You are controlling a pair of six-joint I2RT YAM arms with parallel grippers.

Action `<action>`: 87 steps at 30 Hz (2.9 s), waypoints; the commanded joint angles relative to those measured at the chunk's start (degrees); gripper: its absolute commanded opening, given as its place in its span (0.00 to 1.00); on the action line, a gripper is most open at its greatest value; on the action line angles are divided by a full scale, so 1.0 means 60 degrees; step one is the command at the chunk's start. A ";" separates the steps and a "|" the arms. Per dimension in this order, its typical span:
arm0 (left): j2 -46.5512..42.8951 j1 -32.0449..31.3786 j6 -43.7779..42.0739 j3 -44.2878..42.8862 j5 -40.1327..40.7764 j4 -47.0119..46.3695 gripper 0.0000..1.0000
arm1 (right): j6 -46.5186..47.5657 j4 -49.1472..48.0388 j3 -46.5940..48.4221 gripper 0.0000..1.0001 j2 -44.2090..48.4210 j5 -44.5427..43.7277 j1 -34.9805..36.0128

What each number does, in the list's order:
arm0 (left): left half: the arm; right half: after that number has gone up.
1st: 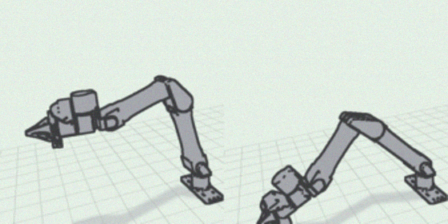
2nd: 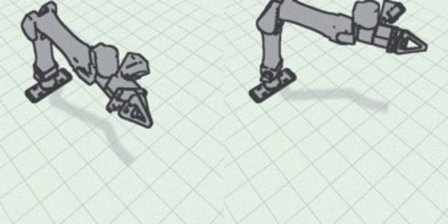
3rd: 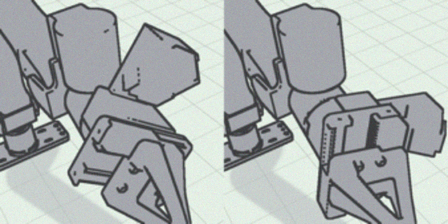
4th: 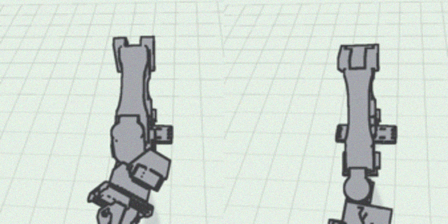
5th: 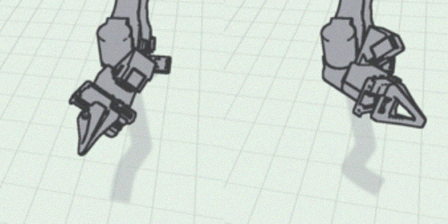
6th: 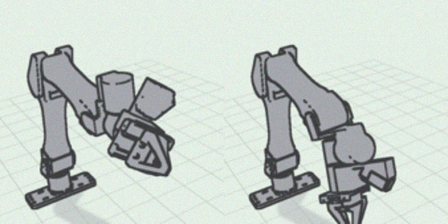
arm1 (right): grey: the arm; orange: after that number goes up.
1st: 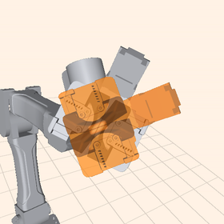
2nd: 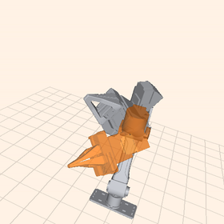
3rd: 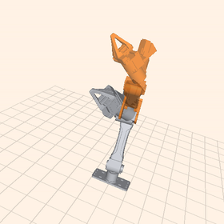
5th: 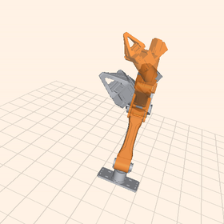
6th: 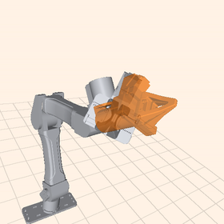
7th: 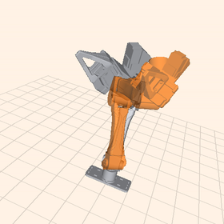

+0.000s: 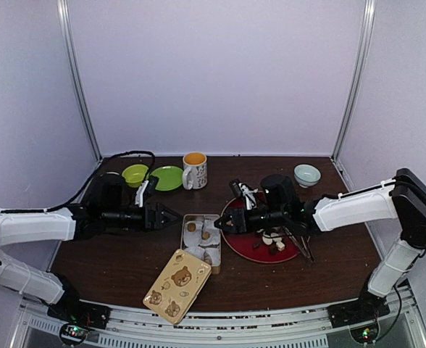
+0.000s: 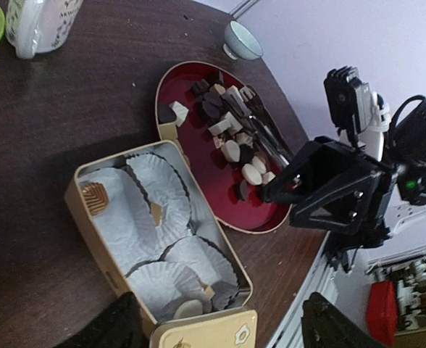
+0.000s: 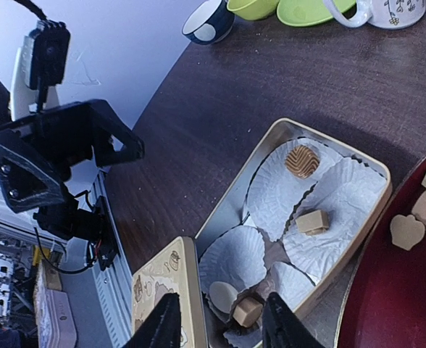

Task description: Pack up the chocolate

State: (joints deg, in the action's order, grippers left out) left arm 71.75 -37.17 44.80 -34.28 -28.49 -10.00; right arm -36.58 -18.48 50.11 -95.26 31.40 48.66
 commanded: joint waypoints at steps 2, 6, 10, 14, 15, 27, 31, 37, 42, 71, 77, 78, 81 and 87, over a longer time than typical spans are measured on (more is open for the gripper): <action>-0.1477 -0.0034 -0.2178 -0.0495 0.1000 0.5021 0.87 | -0.0100 0.2151 -0.0107 0.45 0.1008 -0.1309 0.0787; -0.2431 -0.0443 -0.2275 0.0123 0.1250 0.5804 0.98 | -0.1344 0.1920 -0.1011 0.56 0.1824 -0.2531 0.1734; -0.3296 -0.0882 -0.1903 0.0684 0.1753 0.5629 0.98 | -0.2727 0.1240 -0.1659 0.61 0.2047 -0.3451 0.2517; -0.3418 -0.1166 -0.1702 0.0956 0.1864 0.5372 0.98 | -0.3387 0.1340 -0.1462 0.63 0.1771 -0.4126 0.3024; -0.3357 -0.1185 -0.1657 0.1065 0.1821 0.5210 0.96 | -0.3472 0.1268 -0.1422 0.63 0.1650 -0.4117 0.3068; -0.2734 -0.1203 -0.1542 0.2073 0.0916 0.3152 0.80 | -0.4901 -0.0949 -0.1249 0.58 -0.0126 -0.4075 0.3464; -0.2304 -0.1204 -0.1454 0.2280 0.0649 0.2579 0.70 | -0.5238 -0.1553 -0.1199 0.53 -0.0584 -0.4020 0.3508; -0.1861 -0.1207 -0.1213 0.2705 0.0173 0.1462 0.62 | -0.5292 -0.1748 -0.1054 0.47 -0.0859 -0.3792 0.3515; -0.1355 -0.1196 -0.1180 0.2743 0.0130 0.1125 0.58 | -0.5387 -0.1683 -0.1029 0.44 -0.0936 -0.3757 0.3518; -0.1980 -0.1193 -0.0464 0.1821 0.0129 0.1779 0.23 | -0.5176 -0.2236 -0.1137 0.03 -0.0428 -0.3401 0.2770; -0.1154 -0.1076 -0.0421 0.0922 0.0292 0.1710 0.23 | -0.4260 -0.1402 -0.0533 0.01 -0.0375 -0.2883 0.1821; -0.0996 -0.1022 -0.0415 0.0768 0.0317 0.1716 0.23 | -0.4115 -0.1280 -0.0438 0.01 -0.0382 -0.2769 0.1662; -0.0696 -0.0830 -0.0441 0.0388 0.0345 0.1797 0.23 | -0.3701 -0.1111 -0.0177 0.01 -0.0401 -0.2313 0.1124; -0.0297 -0.0560 -0.0686 -0.0232 0.0325 0.2099 0.24 | -0.2111 0.0531 0.1253 0.00 -0.0932 -0.0716 0.0093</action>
State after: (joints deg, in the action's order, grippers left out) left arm 68.53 -41.58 41.91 -32.42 -26.83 2.17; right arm -58.22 -23.57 51.68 -99.33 20.14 52.56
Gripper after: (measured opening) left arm 0.235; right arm 0.123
